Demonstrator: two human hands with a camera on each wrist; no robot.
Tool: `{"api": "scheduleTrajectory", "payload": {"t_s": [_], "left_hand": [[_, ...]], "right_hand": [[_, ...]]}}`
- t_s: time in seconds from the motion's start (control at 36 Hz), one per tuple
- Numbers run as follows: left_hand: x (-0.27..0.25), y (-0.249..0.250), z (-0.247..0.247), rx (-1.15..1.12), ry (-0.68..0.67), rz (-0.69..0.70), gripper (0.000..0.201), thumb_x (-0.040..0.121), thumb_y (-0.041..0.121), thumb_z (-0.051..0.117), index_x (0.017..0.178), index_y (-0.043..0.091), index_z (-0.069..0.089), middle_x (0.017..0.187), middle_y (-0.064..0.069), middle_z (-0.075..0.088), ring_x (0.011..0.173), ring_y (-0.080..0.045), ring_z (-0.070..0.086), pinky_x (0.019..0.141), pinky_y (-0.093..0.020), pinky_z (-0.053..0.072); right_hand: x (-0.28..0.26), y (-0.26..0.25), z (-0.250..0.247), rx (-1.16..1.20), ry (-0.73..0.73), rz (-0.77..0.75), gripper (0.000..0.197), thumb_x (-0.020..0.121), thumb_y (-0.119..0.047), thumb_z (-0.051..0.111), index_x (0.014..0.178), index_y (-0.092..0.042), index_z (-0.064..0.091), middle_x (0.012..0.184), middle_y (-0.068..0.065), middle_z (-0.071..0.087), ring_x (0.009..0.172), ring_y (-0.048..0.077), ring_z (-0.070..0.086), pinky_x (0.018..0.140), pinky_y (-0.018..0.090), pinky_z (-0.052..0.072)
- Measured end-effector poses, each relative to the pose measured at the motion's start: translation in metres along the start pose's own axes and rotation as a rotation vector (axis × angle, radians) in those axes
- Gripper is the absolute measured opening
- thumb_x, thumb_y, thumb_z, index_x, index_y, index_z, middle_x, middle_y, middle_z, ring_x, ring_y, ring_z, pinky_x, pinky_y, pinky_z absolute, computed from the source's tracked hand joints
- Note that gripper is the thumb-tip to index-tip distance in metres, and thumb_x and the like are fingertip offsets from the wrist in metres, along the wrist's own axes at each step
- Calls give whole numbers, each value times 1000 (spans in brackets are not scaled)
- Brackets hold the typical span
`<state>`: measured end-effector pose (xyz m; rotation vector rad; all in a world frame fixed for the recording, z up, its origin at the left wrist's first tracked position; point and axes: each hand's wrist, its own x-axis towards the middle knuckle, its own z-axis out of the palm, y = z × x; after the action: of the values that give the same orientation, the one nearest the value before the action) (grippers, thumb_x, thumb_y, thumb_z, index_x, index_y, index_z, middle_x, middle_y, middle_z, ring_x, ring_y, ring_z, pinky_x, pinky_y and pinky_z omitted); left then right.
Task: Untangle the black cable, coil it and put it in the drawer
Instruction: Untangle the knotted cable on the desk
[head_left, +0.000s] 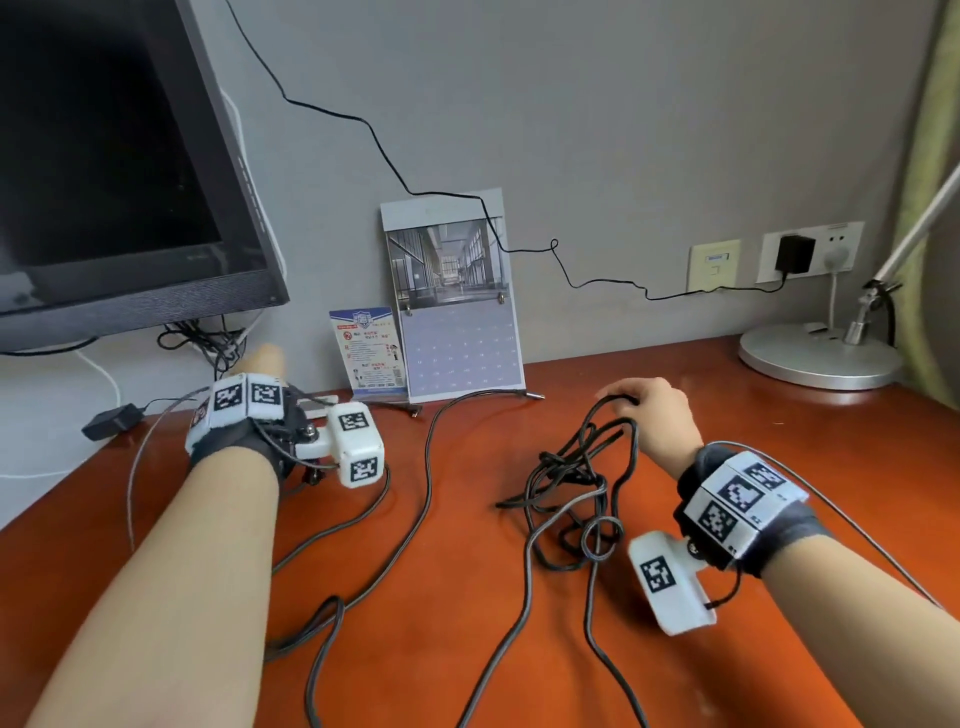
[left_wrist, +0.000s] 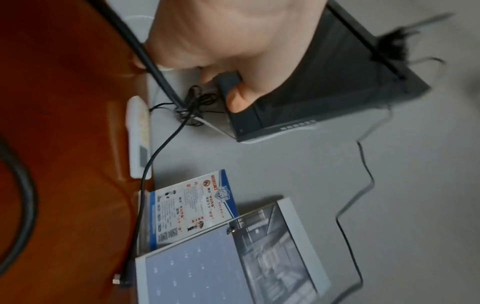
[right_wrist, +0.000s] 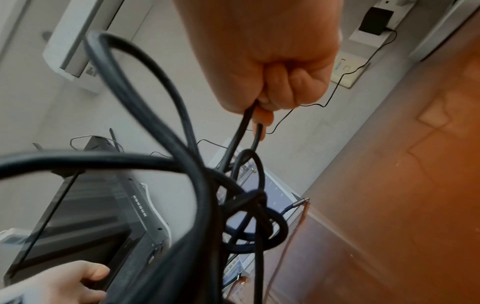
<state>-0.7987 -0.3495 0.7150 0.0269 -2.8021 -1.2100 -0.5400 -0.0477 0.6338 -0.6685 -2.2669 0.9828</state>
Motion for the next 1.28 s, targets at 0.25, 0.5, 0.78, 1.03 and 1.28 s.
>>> {"api": "scheduleTrajectory", "payload": {"t_s": [0.25, 0.5, 0.78, 1.03, 1.28], "left_hand": [[-139, 86, 18, 79, -431, 540, 17, 96, 18, 46, 103, 17, 62, 108, -3, 66, 90, -19, 63, 63, -21, 40], [-228, 86, 77, 703, -1040, 691, 34, 95, 47, 44, 104, 19, 61, 101, 8, 67, 93, -13, 67, 85, -35, 51], [-221, 99, 66, 432, -853, 732, 29, 97, 6, 30, 96, 12, 59, 68, 3, 52, 50, -9, 47, 44, -19, 45], [-203, 123, 37, 321, -579, 831, 31, 98, 7, 34, 93, 8, 65, 64, 6, 52, 55, -14, 43, 61, -35, 54], [-188, 116, 21, -48, -547, 746, 30, 101, 6, 32, 89, 10, 59, 68, 2, 47, 48, -6, 36, 47, -18, 49]], "right_hand": [[2, 3, -3, 169, 154, 139, 33, 87, 1, 42, 85, -19, 69, 90, 9, 67, 74, 24, 60, 69, 26, 50], [5, 8, -10, 115, 97, 114, 35, 85, -1, 43, 92, -22, 71, 70, -1, 61, 45, 12, 42, 32, 10, 30], [-7, -17, -35, 25, 128, -46, 35, 89, -37, 43, 98, -12, 66, 93, 14, 55, 93, 27, 48, 80, 31, 38], [-25, -70, -42, -62, -118, -242, 26, 87, -9, 49, 71, -24, 61, 64, -1, 63, 43, 4, 53, 61, 16, 48], [-18, -53, -30, 73, -207, -178, 9, 89, -18, 59, 85, -21, 67, 87, 2, 70, 70, 10, 58, 71, 29, 51]]}}
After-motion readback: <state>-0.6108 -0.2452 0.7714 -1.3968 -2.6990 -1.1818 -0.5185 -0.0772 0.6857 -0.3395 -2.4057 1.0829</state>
